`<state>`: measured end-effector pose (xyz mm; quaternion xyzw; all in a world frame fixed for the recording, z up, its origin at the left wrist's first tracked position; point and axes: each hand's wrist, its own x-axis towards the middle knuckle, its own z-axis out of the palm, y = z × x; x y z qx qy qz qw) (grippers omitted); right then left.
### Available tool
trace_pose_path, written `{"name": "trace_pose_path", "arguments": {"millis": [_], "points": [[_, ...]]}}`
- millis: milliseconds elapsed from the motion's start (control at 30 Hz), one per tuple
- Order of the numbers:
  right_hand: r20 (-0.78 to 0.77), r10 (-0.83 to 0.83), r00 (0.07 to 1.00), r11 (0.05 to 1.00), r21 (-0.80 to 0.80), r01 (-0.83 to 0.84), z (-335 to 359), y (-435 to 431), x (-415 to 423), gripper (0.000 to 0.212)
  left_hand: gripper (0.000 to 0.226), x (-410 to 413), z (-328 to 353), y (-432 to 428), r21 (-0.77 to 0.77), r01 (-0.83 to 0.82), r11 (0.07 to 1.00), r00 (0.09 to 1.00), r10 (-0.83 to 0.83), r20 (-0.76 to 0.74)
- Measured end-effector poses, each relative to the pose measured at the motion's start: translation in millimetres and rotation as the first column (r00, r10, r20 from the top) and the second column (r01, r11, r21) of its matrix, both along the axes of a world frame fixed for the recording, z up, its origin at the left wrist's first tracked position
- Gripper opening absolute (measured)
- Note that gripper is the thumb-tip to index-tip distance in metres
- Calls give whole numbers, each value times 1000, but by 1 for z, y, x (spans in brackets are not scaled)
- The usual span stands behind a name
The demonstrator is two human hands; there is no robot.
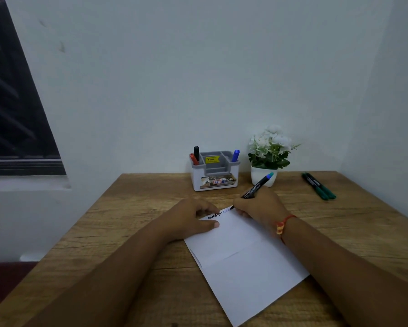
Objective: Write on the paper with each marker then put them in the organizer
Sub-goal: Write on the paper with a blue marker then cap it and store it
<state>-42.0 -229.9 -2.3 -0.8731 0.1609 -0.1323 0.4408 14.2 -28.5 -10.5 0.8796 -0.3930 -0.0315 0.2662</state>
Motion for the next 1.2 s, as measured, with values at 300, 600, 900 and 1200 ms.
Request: {"name": "trace_pose_path", "arguments": {"millis": [300,600,900,1200], "points": [[2,-10,1000,1000,-22,10,2,1,-2,22,40,0,1,-1,13,-4,1000,1000,4,7],[3,-12,1000,999,-43,12,4,1,-4,27,40,2,-1,0,3,7,1000,1000,-7,13],[0,-18,1000,998,-54,18,3,1,-2,26,40,0,1,-1,11,2,1000,1000,-2,4],[3,-34,999,998,-48,34,3,0,-1,28,41,2,0,0,9,4,1000,1000,-4,7]]}}
